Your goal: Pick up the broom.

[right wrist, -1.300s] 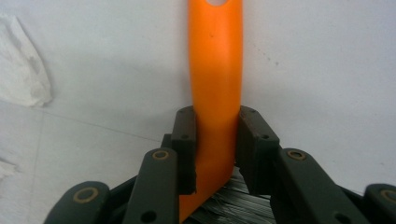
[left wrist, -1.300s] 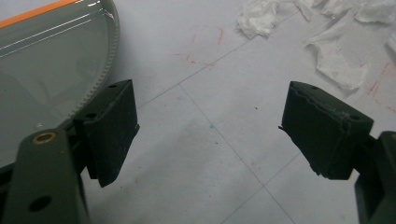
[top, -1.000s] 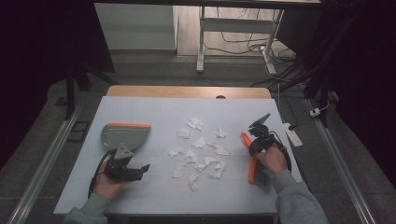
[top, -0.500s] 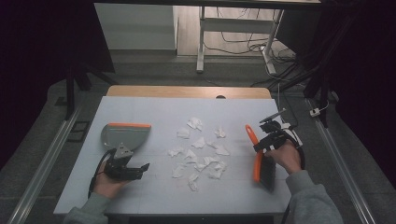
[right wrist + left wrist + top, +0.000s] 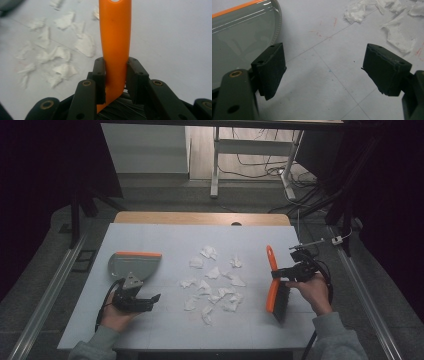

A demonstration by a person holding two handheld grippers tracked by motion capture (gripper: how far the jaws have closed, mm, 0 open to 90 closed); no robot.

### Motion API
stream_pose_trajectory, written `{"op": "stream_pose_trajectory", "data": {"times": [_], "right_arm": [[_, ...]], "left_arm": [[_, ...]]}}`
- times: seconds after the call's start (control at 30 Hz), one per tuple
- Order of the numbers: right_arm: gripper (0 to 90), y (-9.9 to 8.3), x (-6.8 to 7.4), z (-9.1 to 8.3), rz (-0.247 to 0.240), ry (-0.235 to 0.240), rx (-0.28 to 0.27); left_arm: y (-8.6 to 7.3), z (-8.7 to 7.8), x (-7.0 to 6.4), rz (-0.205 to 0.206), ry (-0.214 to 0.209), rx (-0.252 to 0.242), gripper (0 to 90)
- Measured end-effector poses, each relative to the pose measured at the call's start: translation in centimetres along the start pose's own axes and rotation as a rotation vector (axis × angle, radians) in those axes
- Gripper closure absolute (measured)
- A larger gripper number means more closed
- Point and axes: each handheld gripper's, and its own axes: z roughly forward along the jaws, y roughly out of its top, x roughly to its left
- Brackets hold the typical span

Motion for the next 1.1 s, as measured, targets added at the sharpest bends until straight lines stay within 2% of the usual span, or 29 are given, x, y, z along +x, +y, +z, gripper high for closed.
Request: {"op": "stream_pose_trajectory", "data": {"times": [0.13, 0.2, 0.3, 0.43, 0.63, 0.7, 0.87, 0.9, 0.93, 0.97, 1.03, 1.07, 1.1], "right_arm": [[71.6, -0.7, 0.1, -0.3, 0.001, 0.039, -0.051], [71.6, -0.8, 0.2, -0.4, 0.002, 0.043, -0.068], [71.6, -0.8, 0.6, -0.6, -0.014, 0.065, -0.102], [71.6, -0.7, 1.3, -0.2, -0.029, 0.099, -0.118], [71.6, -0.3, 1.8, 0.2, -0.043, 0.109, -0.140], [71.6, -0.1, 2.0, 0.4, -0.044, 0.135, -0.139], [71.6, 0.2, 2.6, 0.3, -0.069, 0.155, -0.192], [71.6, 0.2, 2.7, 0.2, -0.076, 0.159, -0.211], [71.6, 0.2, 2.8, 0.1, -0.083, 0.171, -0.216], [71.6, 0.2, 3.0, 0.0, -0.088, 0.176, -0.241], [71.6, 0.3, 3.2, -0.2, -0.093, 0.203, -0.272], [71.6, 0.3, 3.3, -0.4, -0.099, 0.204, -0.295], [71.6, 0.4, 3.5, -0.5, -0.109, 0.215, -0.301]], "left_arm": [[0.2, 0.2, -0.1, 0.001, 0.003, 0.004, 19.4], [0.3, 0.2, -0.2, 0.002, 0.003, 0.003, 19.5], [0.7, 0.2, -0.5, 0.010, -0.002, -0.002, 19.4], [1.8, 0.3, -1.5, 0.036, -0.022, -0.019, 19.5], [2.8, 0.5, -2.5, 0.062, -0.043, -0.032, 19.5], [3.2, 0.6, -2.9, 0.071, -0.055, -0.041, 19.6], [4.8, 1.0, -4.4, 0.084, -0.137, -0.088, 20.1], [5.7, 1.3, -5.3, 0.100, -0.180, -0.112, 20.3], [5.7, 1.3, -5.3, 0.100, -0.180, -0.112, 20.6], [6.8, 1.9, -6.5, 0.121, -0.229, -0.131, 20.8], [7.9, 2.7, -8.1, 0.160, -0.271, -0.139, 20.8], [7.9, 2.7, -8.1, 0.160, -0.271, -0.139, 20.8], [8.9, 3.4, -9.6, 0.195, -0.306, -0.143, 20.8]]}}
